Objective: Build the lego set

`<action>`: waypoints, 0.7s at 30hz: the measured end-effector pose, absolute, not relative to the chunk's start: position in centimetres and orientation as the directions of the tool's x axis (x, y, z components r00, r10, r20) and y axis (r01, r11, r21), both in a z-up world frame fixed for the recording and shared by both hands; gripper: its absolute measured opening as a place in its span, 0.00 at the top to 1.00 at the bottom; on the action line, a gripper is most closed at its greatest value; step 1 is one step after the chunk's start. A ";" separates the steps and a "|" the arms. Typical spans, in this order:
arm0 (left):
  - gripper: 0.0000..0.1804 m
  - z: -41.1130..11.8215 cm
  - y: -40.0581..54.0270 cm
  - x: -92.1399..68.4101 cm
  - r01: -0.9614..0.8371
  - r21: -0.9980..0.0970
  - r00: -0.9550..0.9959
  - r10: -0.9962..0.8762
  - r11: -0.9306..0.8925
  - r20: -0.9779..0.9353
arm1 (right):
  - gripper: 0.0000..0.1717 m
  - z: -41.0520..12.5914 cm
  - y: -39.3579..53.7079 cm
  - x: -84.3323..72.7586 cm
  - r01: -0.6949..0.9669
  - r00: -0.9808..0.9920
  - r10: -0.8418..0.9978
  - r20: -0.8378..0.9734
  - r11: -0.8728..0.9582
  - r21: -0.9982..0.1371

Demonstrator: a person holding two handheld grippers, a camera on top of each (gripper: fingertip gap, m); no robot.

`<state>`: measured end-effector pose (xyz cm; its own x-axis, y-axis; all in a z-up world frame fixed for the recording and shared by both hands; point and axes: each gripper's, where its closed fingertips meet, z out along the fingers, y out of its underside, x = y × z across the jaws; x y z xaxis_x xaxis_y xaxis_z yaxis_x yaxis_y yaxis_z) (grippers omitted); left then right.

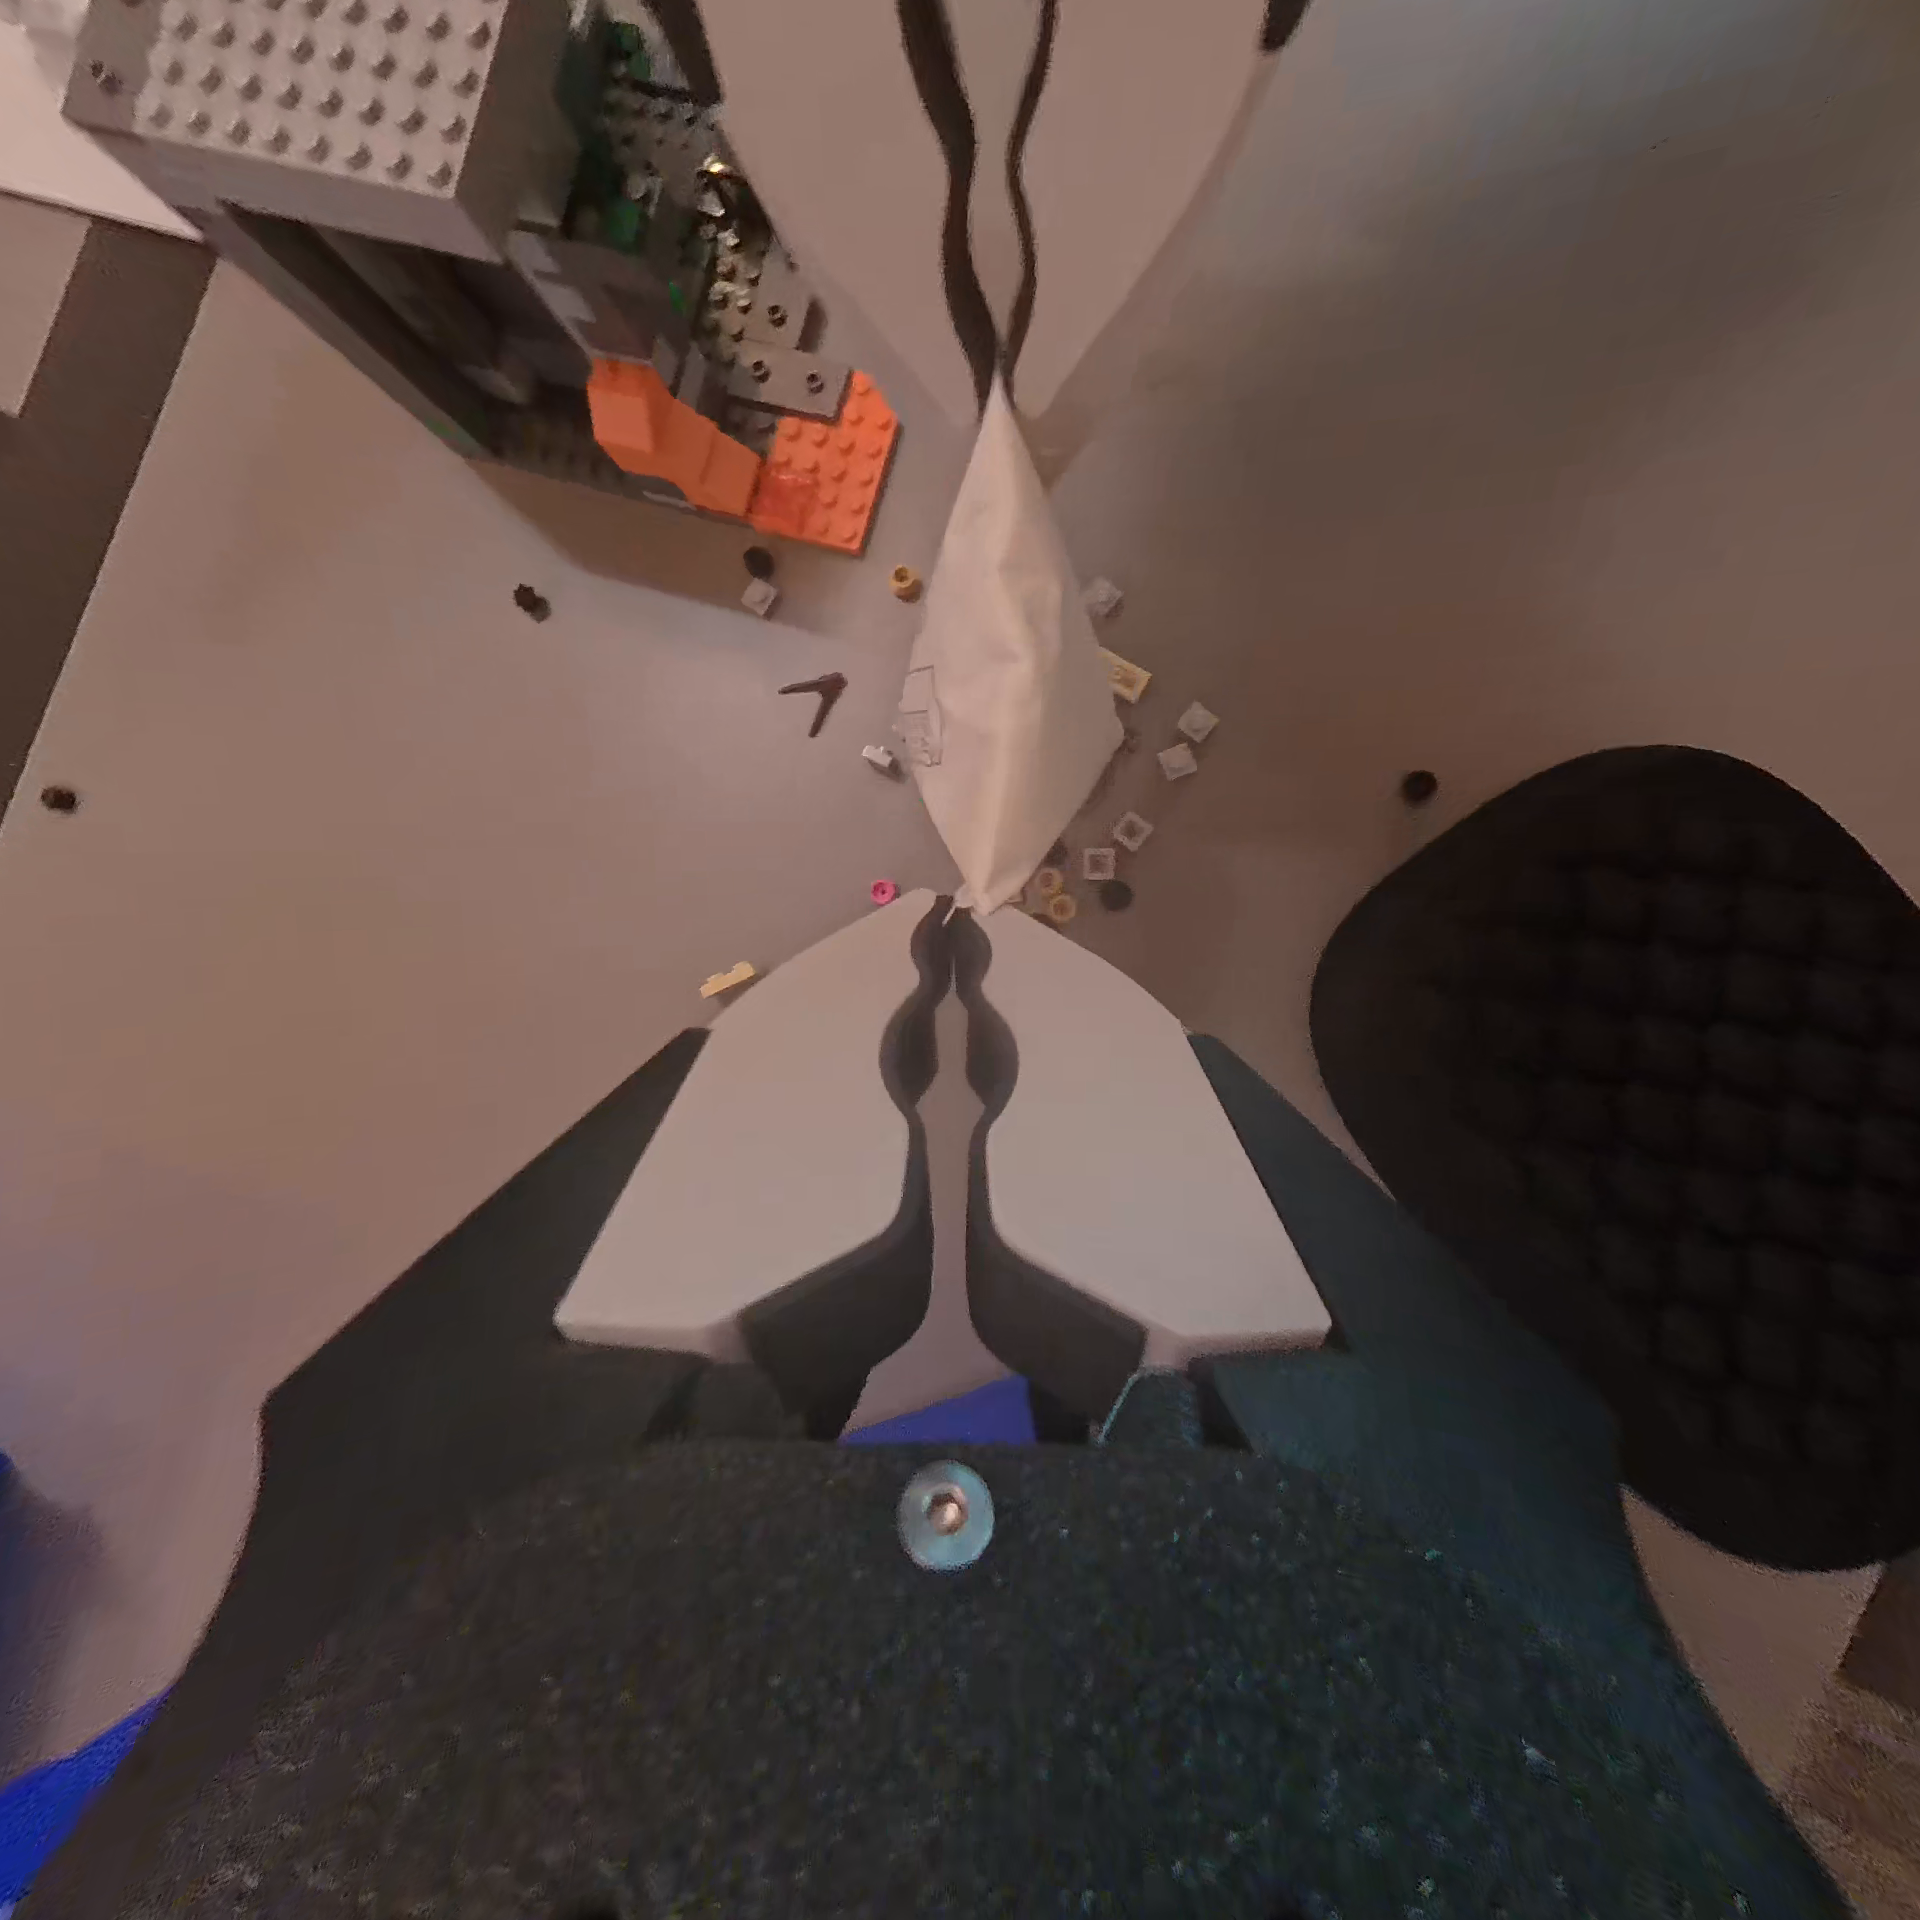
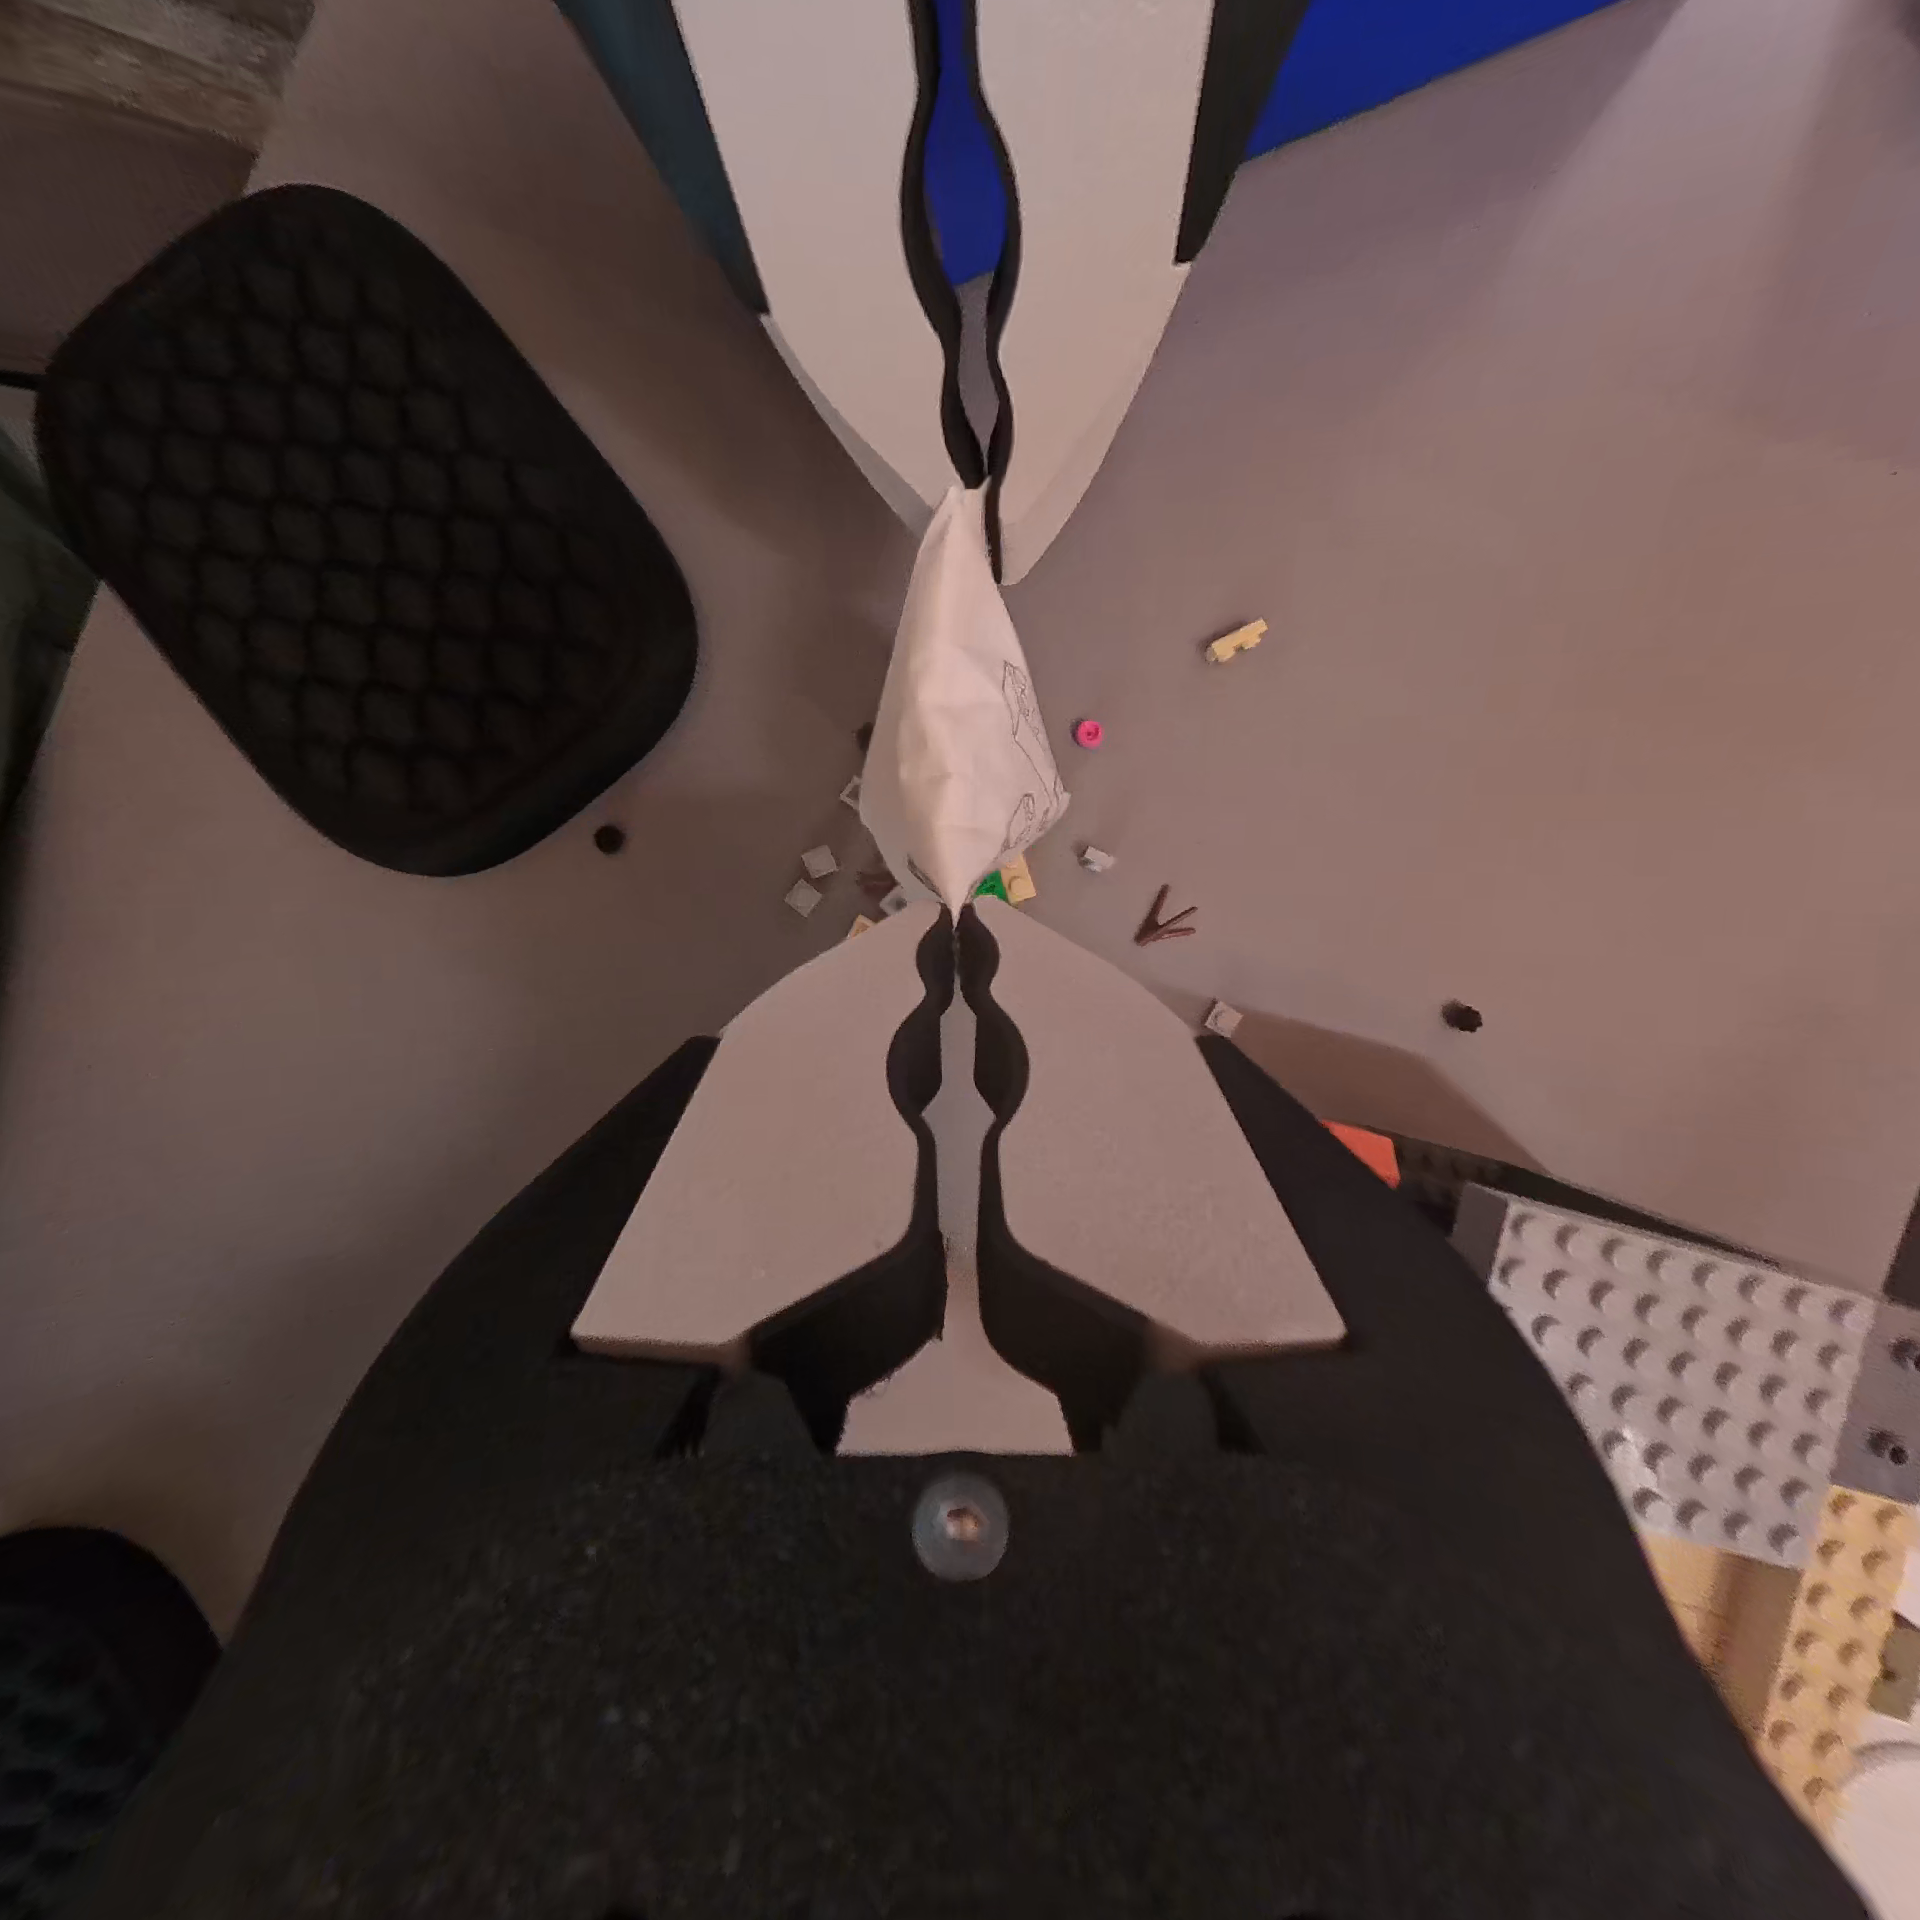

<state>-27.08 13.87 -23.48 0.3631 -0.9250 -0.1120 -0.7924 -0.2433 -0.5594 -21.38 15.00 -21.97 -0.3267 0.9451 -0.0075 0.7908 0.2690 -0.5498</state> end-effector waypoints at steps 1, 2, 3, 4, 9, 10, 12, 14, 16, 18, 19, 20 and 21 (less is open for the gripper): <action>1.00 -23.6 14.2 -27.3 -0.790 -0.553 0.394 -0.911 -0.266 -0.125 | 1.00 -22.0 14.9 -21.4 0.793 -0.314 0.949 -0.021 0.250 -0.555; 1.00 -23.4 14.5 -27.3 -0.781 -0.557 0.419 -0.899 -0.283 -0.130 | 1.00 -22.0 14.7 -21.5 0.791 -0.302 0.952 -0.049 0.222 -0.571; 1.00 -23.4 14.8 -27.2 -0.770 -0.563 0.441 -0.888 -0.299 -0.132 | 1.00 -21.9 14.3 -21.5 0.786 -0.293 0.953 -0.076 0.195 -0.587; 1.00 -23.4 14.8 -27.2 -0.764 -0.564 0.455 -0.881 -0.313 -0.129 | 1.00 -21.8 14.1 -21.6 0.782 -0.277 0.956 -0.091 0.169 -0.600; 1.00 -23.2 14.4 -26.8 -0.759 -0.566 0.463 -0.878 -0.323 -0.120 | 1.00 -22.0 14.6 -21.3 0.779 -0.200 0.975 -0.097 0.098 -0.619; 1.00 -23.0 14.3 -26.9 -0.757 -0.570 0.463 -0.878 -0.319 -0.123 | 1.00 -22.2 14.9 -20.9 0.781 -0.191 0.978 -0.084 0.100 -0.616; 1.00 -22.7 14.0 -27.3 -0.757 -0.568 0.466 -0.876 -0.321 -0.126 | 1.00 -22.2 15.4 -20.0 0.785 -0.177 0.982 -0.070 0.098 -0.611; 1.00 -22.6 13.9 -27.2 -0.752 -0.572 0.472 -0.873 -0.328 -0.120 | 1.00 -21.9 15.5 -19.5 0.783 -0.166 0.983 -0.075 0.085 -0.617; 1.00 -22.5 13.8 -26.3 -0.744 -0.582 0.472 -0.875 -0.329 -0.109 | 1.00 -21.6 15.0 -19.9 0.771 -0.167 0.983 -0.081 0.079 -0.632; 1.00 -22.6 14.0 -25.9 -0.770 -0.554 0.461 -0.876 -0.316 -0.141 | 1.00 -21.6 14.6 -20.5 0.773 -0.181 0.982 -0.056 0.107 -0.626; 1.00 -22.4 14.1 -25.9 -0.781 -0.544 0.452 -0.878 -0.306 -0.155 | 1.00 -21.7 14.5 -20.6 0.781 -0.187 0.982 -0.035 0.127 -0.612; 1.00 -22.2 14.1 -26.0 -0.787 -0.546 0.441 -0.881 -0.288 -0.171 | 1.00 -21.7 14.4 -20.6 0.784 -0.195 0.980 -0.024 0.142 -0.604; 1.00 -22.0 14.2 -26.3 -0.794 -0.542 0.431 -0.883 -0.275 -0.185 | 1.00 -21.7 14.4 -20.4 0.788 -0.201 0.979 -0.019 0.150 -0.598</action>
<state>-26.29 14.15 -22.02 0.4315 -0.8829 -0.1851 -0.7942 -0.2745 -0.5420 -20.41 14.43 -21.68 -0.2007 0.9795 -0.0189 0.7875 0.1499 -0.5978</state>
